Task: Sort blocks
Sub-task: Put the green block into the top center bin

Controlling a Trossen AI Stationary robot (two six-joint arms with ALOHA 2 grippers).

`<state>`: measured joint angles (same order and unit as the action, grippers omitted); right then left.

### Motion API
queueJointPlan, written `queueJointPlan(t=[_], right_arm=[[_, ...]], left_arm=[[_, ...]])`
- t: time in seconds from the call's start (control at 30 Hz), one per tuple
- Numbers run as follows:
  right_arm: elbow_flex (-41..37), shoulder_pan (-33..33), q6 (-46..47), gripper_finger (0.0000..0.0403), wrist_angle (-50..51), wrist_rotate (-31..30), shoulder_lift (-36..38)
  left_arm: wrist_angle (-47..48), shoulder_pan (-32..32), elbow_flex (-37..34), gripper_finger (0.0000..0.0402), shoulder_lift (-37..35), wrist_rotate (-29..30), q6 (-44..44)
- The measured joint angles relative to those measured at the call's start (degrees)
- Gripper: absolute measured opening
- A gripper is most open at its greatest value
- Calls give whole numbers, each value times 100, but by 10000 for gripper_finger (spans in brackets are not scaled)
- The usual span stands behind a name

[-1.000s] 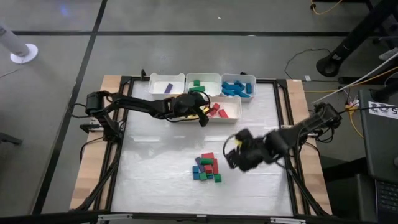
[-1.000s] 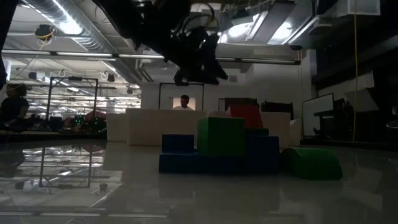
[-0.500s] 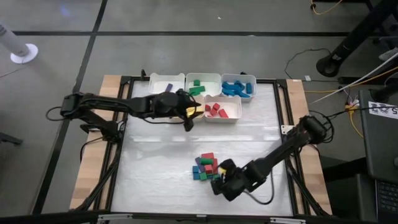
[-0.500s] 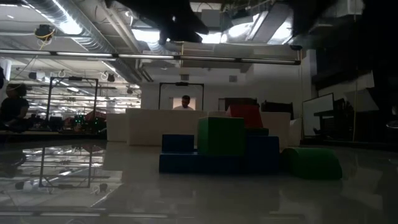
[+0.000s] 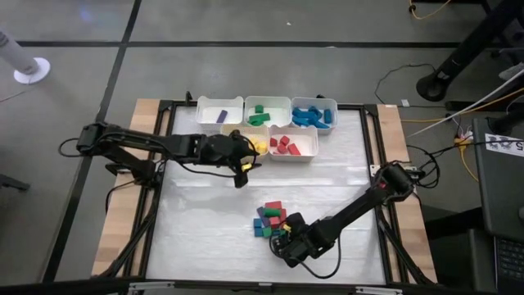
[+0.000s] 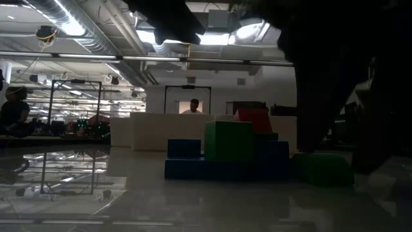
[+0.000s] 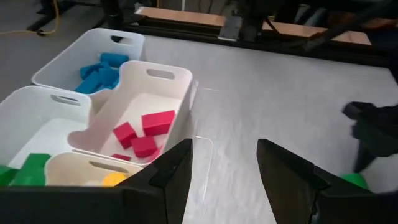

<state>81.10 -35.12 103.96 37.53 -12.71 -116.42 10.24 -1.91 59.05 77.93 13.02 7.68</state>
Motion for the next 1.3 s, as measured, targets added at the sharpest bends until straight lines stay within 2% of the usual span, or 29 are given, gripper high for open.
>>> queueJointPlan(t=[0.27,0.4,0.6,0.83,0.93,1.1,1.3], right_arm=[[9,199,2,255,33,-18,-118],[9,282,2,217,91,35,-120],[5,293,-13,128,116,-80,-123],[266,300,-245,125,362,-34,-156],[734,300,-455,127,863,55,-155],[1848,297,-1052,134,2479,144,-152],[3319,533,-1998,132,4360,-712,-138]], left_arm=[[1,-414,0,169,0,0,197],[205,-687,0,169,-2,4,427],[816,-1209,-2,169,-2,-2,686],[1353,-1744,-2,169,-2,2,1341],[1585,-1952,-2,169,-2,-1,1587],[1841,-2282,-2,169,-2,0,1918],[1731,-2608,-4,169,-2,-4,2287]])
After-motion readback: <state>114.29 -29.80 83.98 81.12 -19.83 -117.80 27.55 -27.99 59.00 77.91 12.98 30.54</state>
